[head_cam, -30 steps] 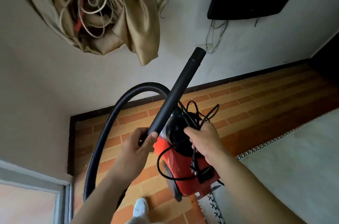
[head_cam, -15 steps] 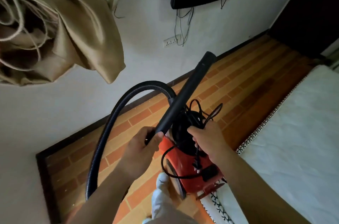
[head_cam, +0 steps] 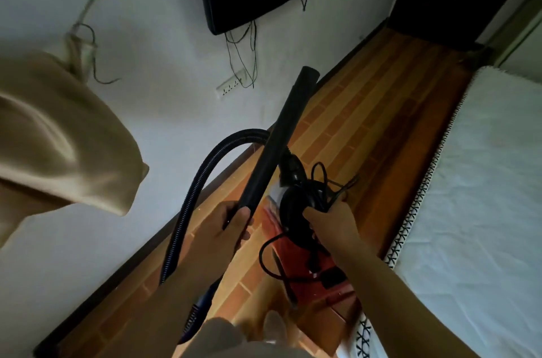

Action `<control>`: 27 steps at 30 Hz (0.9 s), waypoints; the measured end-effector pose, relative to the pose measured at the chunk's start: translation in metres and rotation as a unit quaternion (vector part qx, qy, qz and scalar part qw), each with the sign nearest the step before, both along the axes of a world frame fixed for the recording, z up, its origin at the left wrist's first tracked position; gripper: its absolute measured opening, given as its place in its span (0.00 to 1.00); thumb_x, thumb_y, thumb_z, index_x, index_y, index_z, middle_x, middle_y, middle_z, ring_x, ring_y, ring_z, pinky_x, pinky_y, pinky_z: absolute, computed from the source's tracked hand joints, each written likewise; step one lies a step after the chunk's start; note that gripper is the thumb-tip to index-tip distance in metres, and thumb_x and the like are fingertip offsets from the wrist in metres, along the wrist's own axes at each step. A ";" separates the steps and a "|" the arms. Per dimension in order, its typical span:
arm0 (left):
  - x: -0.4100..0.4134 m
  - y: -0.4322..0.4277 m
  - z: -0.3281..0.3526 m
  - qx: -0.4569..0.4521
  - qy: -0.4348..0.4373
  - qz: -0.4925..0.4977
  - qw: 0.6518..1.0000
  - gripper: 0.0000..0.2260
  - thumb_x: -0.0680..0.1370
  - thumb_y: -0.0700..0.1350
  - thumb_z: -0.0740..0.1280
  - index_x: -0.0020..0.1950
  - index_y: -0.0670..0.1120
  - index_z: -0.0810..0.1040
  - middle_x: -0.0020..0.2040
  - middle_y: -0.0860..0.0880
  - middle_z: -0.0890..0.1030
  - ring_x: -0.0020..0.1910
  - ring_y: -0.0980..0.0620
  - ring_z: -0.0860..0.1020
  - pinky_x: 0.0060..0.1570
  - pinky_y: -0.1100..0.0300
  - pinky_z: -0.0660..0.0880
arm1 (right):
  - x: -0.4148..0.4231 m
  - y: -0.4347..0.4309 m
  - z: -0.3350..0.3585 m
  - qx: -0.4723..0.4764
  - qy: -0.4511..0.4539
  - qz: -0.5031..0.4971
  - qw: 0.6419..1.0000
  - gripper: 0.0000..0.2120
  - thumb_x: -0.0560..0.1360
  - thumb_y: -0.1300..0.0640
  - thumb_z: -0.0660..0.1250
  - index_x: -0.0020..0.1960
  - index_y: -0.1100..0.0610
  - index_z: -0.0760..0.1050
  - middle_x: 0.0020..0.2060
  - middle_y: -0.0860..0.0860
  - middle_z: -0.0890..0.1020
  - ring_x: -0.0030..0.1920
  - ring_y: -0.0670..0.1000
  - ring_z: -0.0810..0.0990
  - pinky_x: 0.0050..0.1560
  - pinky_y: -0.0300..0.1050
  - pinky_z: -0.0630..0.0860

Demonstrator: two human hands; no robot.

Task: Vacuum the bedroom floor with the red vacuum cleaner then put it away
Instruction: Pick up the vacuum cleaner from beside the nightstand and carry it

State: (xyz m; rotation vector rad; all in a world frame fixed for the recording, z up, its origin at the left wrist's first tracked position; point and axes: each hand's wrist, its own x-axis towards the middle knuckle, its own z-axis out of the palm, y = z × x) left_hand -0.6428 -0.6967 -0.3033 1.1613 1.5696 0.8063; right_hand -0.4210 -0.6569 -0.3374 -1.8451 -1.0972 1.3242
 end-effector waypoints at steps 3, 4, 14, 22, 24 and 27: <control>0.002 0.041 0.001 0.000 -0.011 -0.019 1.000 0.07 0.84 0.54 0.61 0.56 0.57 0.77 0.46 0.49 0.84 0.47 0.42 0.82 0.52 0.39 0.79 | 0.002 0.029 -0.007 -0.005 0.000 -0.028 1.000 0.12 0.76 0.61 0.70 0.36 0.58 0.71 0.28 0.55 0.72 0.26 0.53 0.70 0.33 0.49 0.69; 0.003 0.056 0.001 -0.002 -0.014 -0.031 0.999 0.07 0.84 0.55 0.61 0.56 0.57 0.77 0.46 0.49 0.84 0.47 0.42 0.82 0.52 0.39 0.79 | 0.002 0.039 -0.010 -0.007 -0.004 -0.039 0.999 0.09 0.76 0.60 0.71 0.39 0.58 0.74 0.30 0.55 0.74 0.28 0.55 0.72 0.34 0.50 0.71; 0.005 0.221 -0.017 -0.027 -0.044 -0.119 0.992 0.09 0.84 0.54 0.61 0.54 0.53 0.77 0.47 0.46 0.84 0.47 0.38 0.81 0.49 0.40 0.79 | -0.007 0.150 -0.031 -0.044 0.011 -0.178 0.983 0.03 0.77 0.63 0.70 0.48 0.63 0.79 0.30 0.56 0.75 0.26 0.53 0.72 0.30 0.47 0.69; 0.024 0.328 -0.049 -0.058 -0.031 -0.187 0.980 0.09 0.83 0.58 0.61 0.55 0.58 0.78 0.48 0.49 0.85 0.49 0.44 0.82 0.54 0.43 0.79 | -0.012 0.218 -0.040 -0.023 0.009 -0.257 0.966 0.11 0.77 0.65 0.70 0.43 0.49 0.76 0.35 0.57 0.81 0.33 0.55 0.79 0.36 0.51 0.75; 0.037 0.350 -0.054 -0.063 -0.021 -0.198 0.978 0.09 0.83 0.59 0.61 0.55 0.58 0.77 0.47 0.50 0.85 0.48 0.46 0.83 0.54 0.46 0.79 | -0.005 0.232 -0.044 -0.027 0.015 -0.268 0.963 0.12 0.77 0.64 0.70 0.44 0.48 0.76 0.35 0.55 0.82 0.33 0.53 0.80 0.35 0.50 0.76; 0.057 0.379 -0.062 -0.061 -0.015 -0.209 0.976 0.10 0.83 0.58 0.61 0.55 0.55 0.78 0.45 0.49 0.85 0.46 0.46 0.83 0.49 0.48 0.79 | 0.011 0.252 -0.051 -0.035 0.033 -0.281 0.958 0.12 0.78 0.65 0.69 0.45 0.47 0.75 0.35 0.56 0.81 0.31 0.51 0.78 0.31 0.46 0.74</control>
